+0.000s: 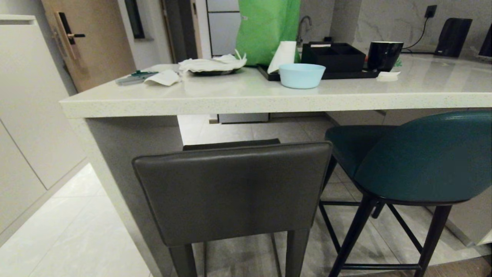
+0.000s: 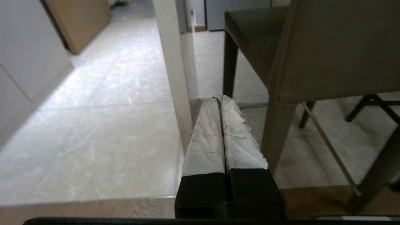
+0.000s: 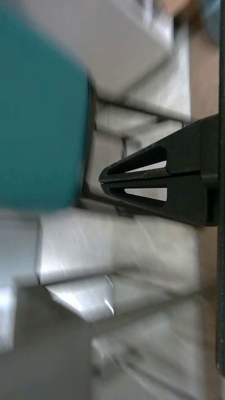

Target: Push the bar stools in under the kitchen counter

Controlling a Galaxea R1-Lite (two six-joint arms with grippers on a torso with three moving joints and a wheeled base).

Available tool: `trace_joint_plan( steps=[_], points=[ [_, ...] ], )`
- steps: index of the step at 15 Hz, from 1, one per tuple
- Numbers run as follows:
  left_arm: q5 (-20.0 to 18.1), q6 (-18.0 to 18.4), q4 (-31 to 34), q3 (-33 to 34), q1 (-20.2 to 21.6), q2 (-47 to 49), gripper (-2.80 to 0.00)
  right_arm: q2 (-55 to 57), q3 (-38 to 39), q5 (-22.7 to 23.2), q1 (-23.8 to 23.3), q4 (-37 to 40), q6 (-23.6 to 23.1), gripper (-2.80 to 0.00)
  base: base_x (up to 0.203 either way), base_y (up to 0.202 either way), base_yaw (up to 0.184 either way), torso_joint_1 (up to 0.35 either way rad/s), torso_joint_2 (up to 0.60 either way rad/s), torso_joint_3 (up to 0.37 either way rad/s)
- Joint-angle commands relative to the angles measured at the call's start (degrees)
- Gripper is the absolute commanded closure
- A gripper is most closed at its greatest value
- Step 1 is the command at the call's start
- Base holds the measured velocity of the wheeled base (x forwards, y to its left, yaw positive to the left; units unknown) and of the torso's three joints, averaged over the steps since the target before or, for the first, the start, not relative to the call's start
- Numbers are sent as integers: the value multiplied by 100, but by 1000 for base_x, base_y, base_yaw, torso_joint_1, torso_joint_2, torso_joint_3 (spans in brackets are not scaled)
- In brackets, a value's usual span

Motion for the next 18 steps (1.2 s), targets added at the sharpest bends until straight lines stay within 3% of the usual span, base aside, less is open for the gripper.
trace_joint_plan(
  steps=[1, 7, 18],
  points=[
    [-11, -19, -9, 83, 6, -11, 0, -88, 99, 183, 6, 329, -13, 0, 0, 0, 0, 0, 0, 0],
    [7, -37, 0, 83, 6, -11, 0, -94, 106, 186, 2, 208, 30, 0, 0, 0, 0, 0, 0, 0],
    [41, -89, -9, 91, -3, -11, 0, -94, 114, 177, 11, 164, 99, 0, -192, 0, -1, 2, 3, 3]
  ],
)
